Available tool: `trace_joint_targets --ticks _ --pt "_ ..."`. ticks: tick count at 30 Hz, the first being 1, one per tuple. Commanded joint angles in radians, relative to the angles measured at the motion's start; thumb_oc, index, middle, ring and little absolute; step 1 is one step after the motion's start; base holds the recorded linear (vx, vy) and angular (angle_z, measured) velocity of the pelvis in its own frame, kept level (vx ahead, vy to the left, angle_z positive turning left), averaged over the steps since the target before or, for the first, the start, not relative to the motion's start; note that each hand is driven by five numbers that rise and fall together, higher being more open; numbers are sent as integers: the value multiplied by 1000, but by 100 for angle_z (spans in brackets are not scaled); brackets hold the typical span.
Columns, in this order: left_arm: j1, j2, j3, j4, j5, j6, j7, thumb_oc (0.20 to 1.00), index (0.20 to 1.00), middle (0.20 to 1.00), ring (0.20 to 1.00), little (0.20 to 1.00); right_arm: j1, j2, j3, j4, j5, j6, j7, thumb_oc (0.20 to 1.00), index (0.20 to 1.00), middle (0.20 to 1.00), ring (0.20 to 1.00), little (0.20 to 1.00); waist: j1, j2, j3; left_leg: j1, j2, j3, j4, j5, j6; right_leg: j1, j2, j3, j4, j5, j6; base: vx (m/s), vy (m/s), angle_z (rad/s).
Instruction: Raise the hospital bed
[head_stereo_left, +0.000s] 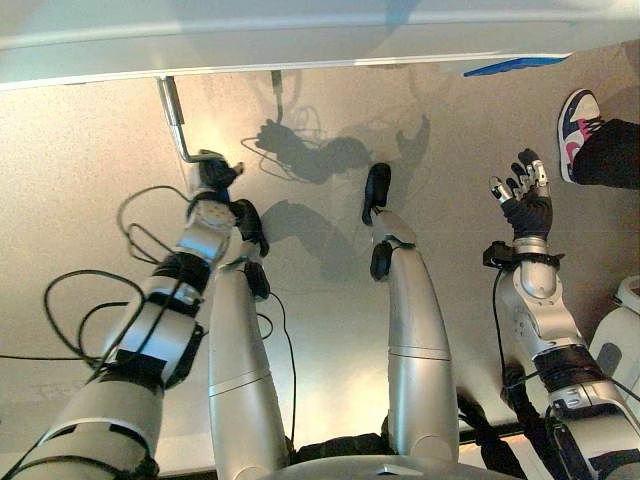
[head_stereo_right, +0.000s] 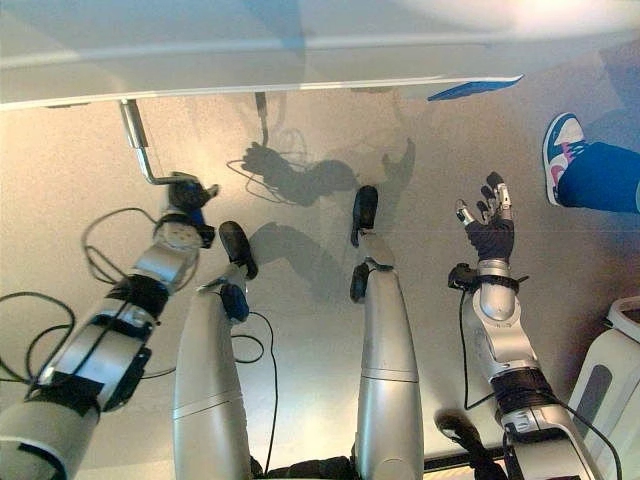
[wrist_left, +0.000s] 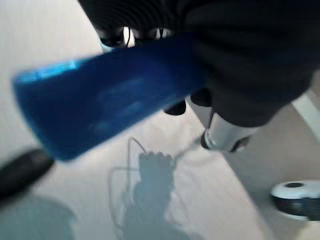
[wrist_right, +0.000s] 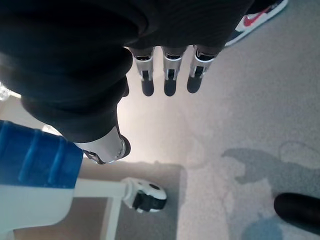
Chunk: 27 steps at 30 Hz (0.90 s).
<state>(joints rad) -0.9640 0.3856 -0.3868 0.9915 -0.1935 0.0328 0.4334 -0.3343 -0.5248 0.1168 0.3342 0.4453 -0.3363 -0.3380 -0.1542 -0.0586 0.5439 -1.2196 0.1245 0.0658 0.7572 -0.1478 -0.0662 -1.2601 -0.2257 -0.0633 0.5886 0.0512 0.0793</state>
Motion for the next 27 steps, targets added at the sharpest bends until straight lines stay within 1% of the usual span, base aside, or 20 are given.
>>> trace_joint_targets --ticks 1,2,6,7,9,10,15,17,20,22,25,26,27 --pt "-4 -78 -30 23 -85 -57 -39 200 200 200 200 200 11 -14 17 -51 28 -22 -19 1000 1000 1000 1000 1000 -6 -25 -24 38 -44 -35 -77 39 67 21 -14 17 91 -56 66 0 0 0" --pt "-4 -78 -30 23 -86 -57 -39 200 200 200 200 200 11 -14 17 -51 28 -22 -19 1000 1000 1000 1000 1000 -5 -25 -24 38 -44 -34 -77 39 67 21 -14 17 91 -56 66 0 0 0" --pt "-24 -138 -65 -5 -155 -81 -63 200 200 200 200 200 -7 -13 25 -49 24 -14 -28 1000 1000 1000 1000 1000 -11 -24 -24 37 -43 -36 -80 42 66 22 -14 18 89 -55 66 0 0 0" --pt "-23 -172 -77 -33 -200 -99 -66 200 200 200 200 200 -17 -12 24 -45 23 -13 -36 1000 1000 1000 1000 1000 -10 -20 -24 40 -44 -36 -84 41 67 21 -15 17 90 -56 67 0 0 0" --pt "-23 -202 -92 -70 -264 -125 -72 200 200 200 200 200 -31 -9 28 -44 22 -13 -45 1000 1000 1000 1000 1000 -11 -18 -24 41 -44 -34 -86 41 67 21 -14 17 91 -56 66 0 0 0" --pt "-22 -202 -93 -70 -265 -125 -71 200 200 200 200 200 -31 -9 28 -44 22 -13 -46 1000 1000 1000 1000 1000 -10 -18 -24 41 -44 -34 -86 41 67 21 -14 17 91 -56 66 0 0 0" --pt "7 -255 -142 -232 -429 -195 -91 200 200 200 200 200 -53 -6 13 -40 15 -15 -80 1000 1000 1000 1000 1000 -9 -11 -24 47 -47 -36 -102 43 67 24 -13 17 84 -55 67 1 -1 1" --pt "43 -248 -180 -357 -490 -216 -120 200 200 200 200 200 -53 -12 -5 -37 10 -16 -93 1000 1000 1000 1000 1000 -5 -3 -24 51 -49 -36 -108 44 67 27 -17 16 81 -55 67 0 0 0" --pt "96 -214 -220 -505 -561 -224 -158 200 200 200 200 200 -43 -18 -28 -37 7 -16 -103 1000 1000 1000 1000 1000 6 13 -24 53 -54 -39 -114 45 69 29 -23 11 78 -55 67 0 0 0" --pt "118 -202 -230 -548 -572 -224 -163 200 200 200 200 200 -37 -17 -34 -39 3 -14 -104 1000 1000 1000 1000 1000 11 18 -24 54 -56 -40 -117 46 69 30 -25 9 79 -56 68 0 3 3" --pt "163 -162 -240 -672 -638 -230 -193 200 200 200 200 200 -26 -17 -46 -49 -14 -7 -108 1000 1000 1000 1000 1000 23 31 -24 58 -60 -39 -124 47 69 35 -28 10 74 -58 68 -1 0 1" --pt "188 -142 -243 -737 -680 -229 -211 200 200 200 200 200 -19 -14 -50 -53 -25 -4 -108 1000 1000 1000 1000 1000 29 36 -24 57 -63 -40 -124 48 69 35 -30 9 75 -58 67 0 0 0" --pt "189 -141 -243 -739 -680 -229 -210 200 200 200 200 200 -18 -13 -50 -54 -26 -4 -108 1000 1000 1000 1000 1000 29 36 -24 58 -63 -40 -124 48 69 35 -30 9 75 -58 67 -5 -4 4"
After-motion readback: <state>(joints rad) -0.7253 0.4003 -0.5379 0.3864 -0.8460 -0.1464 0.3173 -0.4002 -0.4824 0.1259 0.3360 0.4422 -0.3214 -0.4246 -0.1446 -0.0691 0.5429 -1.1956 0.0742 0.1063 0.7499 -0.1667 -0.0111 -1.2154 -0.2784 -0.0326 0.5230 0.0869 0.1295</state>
